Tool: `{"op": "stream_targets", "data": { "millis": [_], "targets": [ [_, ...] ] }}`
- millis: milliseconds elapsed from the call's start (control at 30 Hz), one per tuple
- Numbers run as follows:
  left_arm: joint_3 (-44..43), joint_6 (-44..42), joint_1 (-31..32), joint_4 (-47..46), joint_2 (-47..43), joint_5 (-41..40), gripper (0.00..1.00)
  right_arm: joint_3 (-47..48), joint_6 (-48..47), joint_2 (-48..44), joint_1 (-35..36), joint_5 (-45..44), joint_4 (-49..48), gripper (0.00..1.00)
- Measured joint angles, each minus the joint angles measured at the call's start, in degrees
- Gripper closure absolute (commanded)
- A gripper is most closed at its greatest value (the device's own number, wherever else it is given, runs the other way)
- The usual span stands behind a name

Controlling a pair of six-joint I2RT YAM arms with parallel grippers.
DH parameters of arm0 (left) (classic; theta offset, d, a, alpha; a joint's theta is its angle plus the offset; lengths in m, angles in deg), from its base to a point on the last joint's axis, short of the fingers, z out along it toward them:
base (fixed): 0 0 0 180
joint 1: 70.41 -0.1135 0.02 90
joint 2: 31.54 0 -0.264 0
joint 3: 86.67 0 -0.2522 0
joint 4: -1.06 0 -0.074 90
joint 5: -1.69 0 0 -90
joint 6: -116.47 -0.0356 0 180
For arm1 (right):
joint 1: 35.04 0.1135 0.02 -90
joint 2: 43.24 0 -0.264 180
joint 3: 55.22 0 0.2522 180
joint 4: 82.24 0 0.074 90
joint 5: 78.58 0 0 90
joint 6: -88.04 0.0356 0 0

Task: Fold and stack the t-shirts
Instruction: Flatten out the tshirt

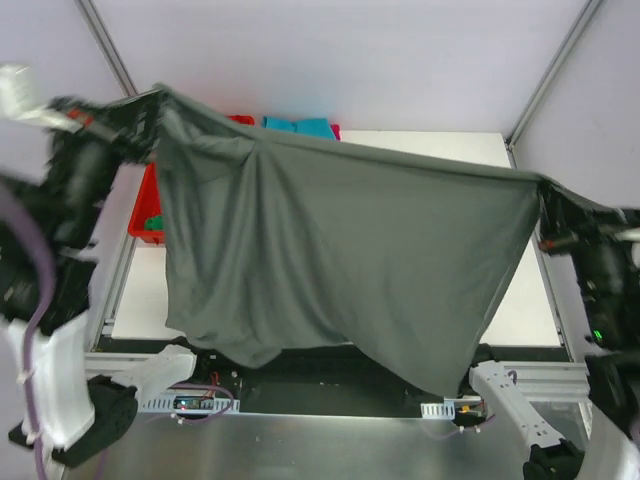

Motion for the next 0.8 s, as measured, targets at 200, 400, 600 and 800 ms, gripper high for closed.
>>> {"op": "stream_targets", "data": {
  "millis": [200, 400, 600, 800],
  "targets": [
    [4.09, -3.08, 0.00, -2.51, 22.05, -1.99, 0.82, -14.10, -4.94, 11.89, -0.74, -14.62, -4.00, 1.00],
    [4.07, -5.77, 0.00, -2.73, 55.71, -0.35, 0.01, -36.06, -5.99, 33.79, -7.87, -13.88, -13.33, 0.30],
    [5.73, -5.68, 0.04, 5.25, 66.58, -0.52, 0.01, -36.15, -5.42, 48.04, -13.00, -12.39, -11.32, 0.04],
    [12.28, -4.42, 1.75, 2.62, 54.45, -1.38, 0.01, -34.03, -3.91, 45.38, -12.87, -8.44, -11.63, 0.04]
  ]
}}
